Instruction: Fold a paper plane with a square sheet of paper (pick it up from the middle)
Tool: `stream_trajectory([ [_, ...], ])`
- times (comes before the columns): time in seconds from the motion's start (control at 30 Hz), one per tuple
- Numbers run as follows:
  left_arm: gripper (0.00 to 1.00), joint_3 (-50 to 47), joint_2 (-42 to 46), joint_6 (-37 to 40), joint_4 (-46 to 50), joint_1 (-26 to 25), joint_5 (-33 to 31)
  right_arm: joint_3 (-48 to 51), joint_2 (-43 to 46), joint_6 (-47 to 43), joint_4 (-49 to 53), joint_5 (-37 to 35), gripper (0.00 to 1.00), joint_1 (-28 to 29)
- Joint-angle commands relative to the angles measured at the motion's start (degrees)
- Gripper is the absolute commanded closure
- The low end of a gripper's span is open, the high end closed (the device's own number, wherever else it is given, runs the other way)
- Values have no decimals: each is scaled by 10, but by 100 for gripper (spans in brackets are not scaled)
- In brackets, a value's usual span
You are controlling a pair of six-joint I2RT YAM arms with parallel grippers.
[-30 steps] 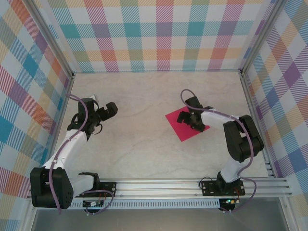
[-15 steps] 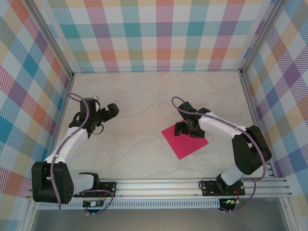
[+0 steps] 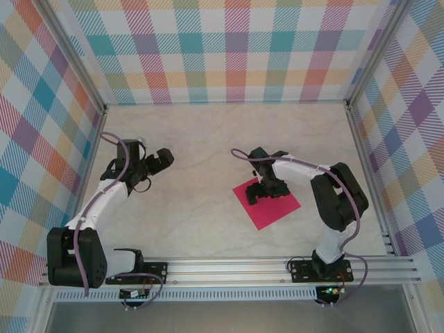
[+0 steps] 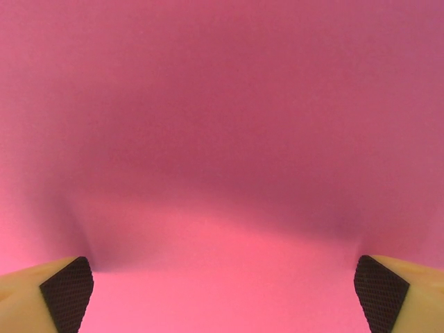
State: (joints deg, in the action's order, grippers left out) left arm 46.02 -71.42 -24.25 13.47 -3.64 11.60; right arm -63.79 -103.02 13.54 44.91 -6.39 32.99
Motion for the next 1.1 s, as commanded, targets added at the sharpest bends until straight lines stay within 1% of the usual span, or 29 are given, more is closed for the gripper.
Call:
stream_trajectory([
  [0.0, 0, 16, 0, 1, 10, -6, 16, -19, -12, -20, 21, 0, 0, -3],
  [0.23, 0, 16, -2, 4, 11, -6, 18, -31, -57, -6, 35, -15, 1, -4],
  [0.33, 0, 18, -3, 3, 12, -6, 20, -33, -67, 2, 41, -4, 4, -3],
  [0.5, 0, 19, -1, 3, 14, -6, 21, -24, -74, 15, 27, 41, 12, -4],
  [0.63, 0, 19, -1, 4, 14, -6, 23, -10, -78, 24, 11, 50, 14, -6],
  [0.77, 0, 18, -1, 5, 14, -6, 25, -6, -72, 33, 7, 45, 19, -6],
  [0.83, 0, 17, -2, 3, 14, -7, 25, -7, -60, 37, 5, 44, 23, -6],
  [0.93, 0, 13, -2, -2, 10, -7, 29, -9, -28, 45, -5, 56, 36, -6],
  [1.0, 0, 8, -2, -10, 4, -7, 34, -7, -1, 57, -22, 88, 44, -6],
  [1.07, 0, -4, -1, -22, -5, -8, 41, -6, 28, 78, -51, 146, 53, -6],
])
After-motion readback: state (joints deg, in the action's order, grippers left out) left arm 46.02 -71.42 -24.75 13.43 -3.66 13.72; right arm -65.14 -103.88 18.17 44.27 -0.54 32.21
